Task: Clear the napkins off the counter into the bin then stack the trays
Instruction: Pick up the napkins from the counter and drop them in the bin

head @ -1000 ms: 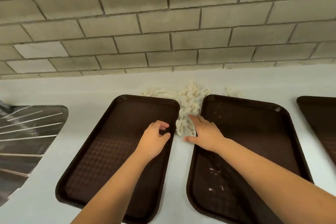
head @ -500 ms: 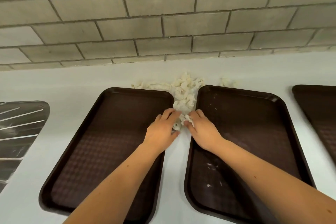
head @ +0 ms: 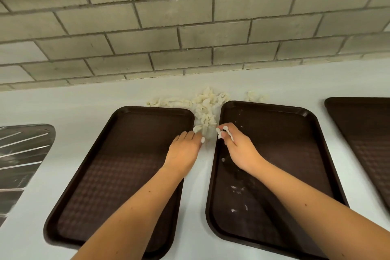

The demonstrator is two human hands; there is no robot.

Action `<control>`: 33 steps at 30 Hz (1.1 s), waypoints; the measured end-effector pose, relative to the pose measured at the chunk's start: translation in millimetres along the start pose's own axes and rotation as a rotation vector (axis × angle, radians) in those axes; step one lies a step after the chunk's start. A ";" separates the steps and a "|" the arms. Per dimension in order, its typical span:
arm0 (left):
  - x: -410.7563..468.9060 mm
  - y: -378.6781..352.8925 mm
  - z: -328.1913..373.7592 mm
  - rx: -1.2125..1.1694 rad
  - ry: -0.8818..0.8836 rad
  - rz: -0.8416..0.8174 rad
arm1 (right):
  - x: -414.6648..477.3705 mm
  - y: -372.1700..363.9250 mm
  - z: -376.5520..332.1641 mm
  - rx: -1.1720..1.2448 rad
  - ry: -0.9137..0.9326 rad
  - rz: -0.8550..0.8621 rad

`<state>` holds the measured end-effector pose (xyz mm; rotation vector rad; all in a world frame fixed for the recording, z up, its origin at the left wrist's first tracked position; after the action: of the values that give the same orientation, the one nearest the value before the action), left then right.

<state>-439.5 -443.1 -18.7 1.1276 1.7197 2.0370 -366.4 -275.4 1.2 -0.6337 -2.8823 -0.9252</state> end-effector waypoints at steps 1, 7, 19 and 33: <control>0.3 6.2 0.8 -0.032 0.029 0.030 | -1.6 3.8 -1.3 0.002 -0.007 -0.001; -6.0 42.0 14.4 -0.658 0.471 0.050 | -17.6 21.5 -10.2 0.064 -0.052 0.022; -33.3 73.3 62.9 -0.639 0.771 0.110 | -45.0 49.5 14.4 -0.022 0.021 0.068; -58.5 72.6 174.1 -0.761 0.387 -0.134 | -158.1 144.5 47.9 0.130 -0.215 0.262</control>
<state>-260.3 -372.9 25.9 0.3836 0.9164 2.5759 -160.9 -199.8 14.4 -1.1267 -2.9077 -0.6661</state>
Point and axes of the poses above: each hand's wrist, its own x-axis towards the middle knuckle, its own y-axis out of the back of the hand, z = x × y, the point moved 1 cm from there along x, towards the middle knuckle, and after that the axes turned 11 degrees about z, right-handed, at the moved point
